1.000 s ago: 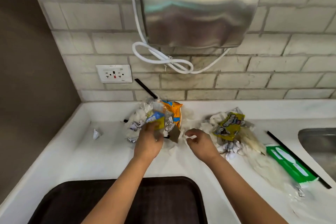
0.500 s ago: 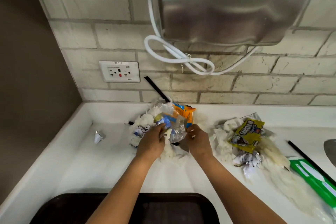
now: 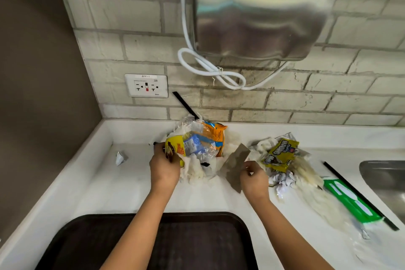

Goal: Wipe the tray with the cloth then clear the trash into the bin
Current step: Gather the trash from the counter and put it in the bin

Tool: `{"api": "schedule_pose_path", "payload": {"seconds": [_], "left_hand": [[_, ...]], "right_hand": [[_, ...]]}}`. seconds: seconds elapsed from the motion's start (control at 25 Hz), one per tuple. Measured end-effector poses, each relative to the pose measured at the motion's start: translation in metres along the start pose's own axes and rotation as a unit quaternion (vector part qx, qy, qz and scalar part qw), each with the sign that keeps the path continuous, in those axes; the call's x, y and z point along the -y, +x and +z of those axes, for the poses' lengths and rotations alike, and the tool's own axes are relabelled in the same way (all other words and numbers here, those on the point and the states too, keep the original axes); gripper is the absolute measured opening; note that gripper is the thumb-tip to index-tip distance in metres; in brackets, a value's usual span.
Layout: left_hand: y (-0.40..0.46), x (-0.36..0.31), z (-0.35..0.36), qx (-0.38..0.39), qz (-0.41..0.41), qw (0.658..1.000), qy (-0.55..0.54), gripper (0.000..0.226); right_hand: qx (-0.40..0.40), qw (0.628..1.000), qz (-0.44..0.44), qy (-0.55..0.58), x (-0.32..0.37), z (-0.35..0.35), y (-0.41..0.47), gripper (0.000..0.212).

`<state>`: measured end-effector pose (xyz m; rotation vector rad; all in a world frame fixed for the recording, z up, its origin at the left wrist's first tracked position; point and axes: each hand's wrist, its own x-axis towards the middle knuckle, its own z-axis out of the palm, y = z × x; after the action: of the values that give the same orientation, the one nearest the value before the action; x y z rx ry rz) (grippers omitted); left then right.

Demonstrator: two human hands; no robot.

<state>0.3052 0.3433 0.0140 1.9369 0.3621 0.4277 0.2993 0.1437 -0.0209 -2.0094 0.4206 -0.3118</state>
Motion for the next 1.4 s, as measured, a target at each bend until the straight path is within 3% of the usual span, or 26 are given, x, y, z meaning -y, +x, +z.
{"api": "schedule_pose_path", "payload": {"seconds": [0.28,0.4,0.56,0.68,0.92,1.08,1.2,1.4], "left_hand": [[-0.054,-0.021,-0.015,0.048,-0.005,0.998,-0.049,0.040],[-0.059,-0.012,-0.014,0.094,-0.054,0.992,-0.067,0.042],[-0.043,0.038,0.001,0.100,-0.110,0.984,-0.095,0.040],[-0.072,0.020,-0.015,0.094,-0.136,0.978,-0.124,0.034],[-0.134,-0.002,-0.036,0.129,-0.139,0.959,-0.212,0.030],[-0.195,-0.011,-0.045,0.168,-0.122,0.958,-0.199,0.018],[-0.244,-0.019,-0.045,0.192,-0.105,0.955,-0.201,0.022],[-0.343,-0.038,-0.031,0.242,-0.080,0.948,-0.192,0.032]], "right_hand": [[-0.058,0.997,-0.027,0.053,0.001,-0.064,-0.061,0.018],[-0.074,0.994,-0.029,0.077,-0.005,-0.084,-0.090,0.017],[-0.099,0.992,-0.012,0.082,-0.023,-0.106,-0.120,0.017],[-0.107,0.990,-0.001,0.087,-0.033,-0.117,-0.139,0.017],[-0.113,0.991,-0.003,0.078,-0.044,-0.130,-0.168,0.017],[-0.102,0.992,-0.025,0.077,-0.055,-0.140,-0.194,0.019],[-0.097,0.989,-0.044,0.106,-0.067,-0.157,-0.213,0.027],[-0.101,0.984,-0.071,0.132,-0.101,-0.224,-0.258,0.022]]}}
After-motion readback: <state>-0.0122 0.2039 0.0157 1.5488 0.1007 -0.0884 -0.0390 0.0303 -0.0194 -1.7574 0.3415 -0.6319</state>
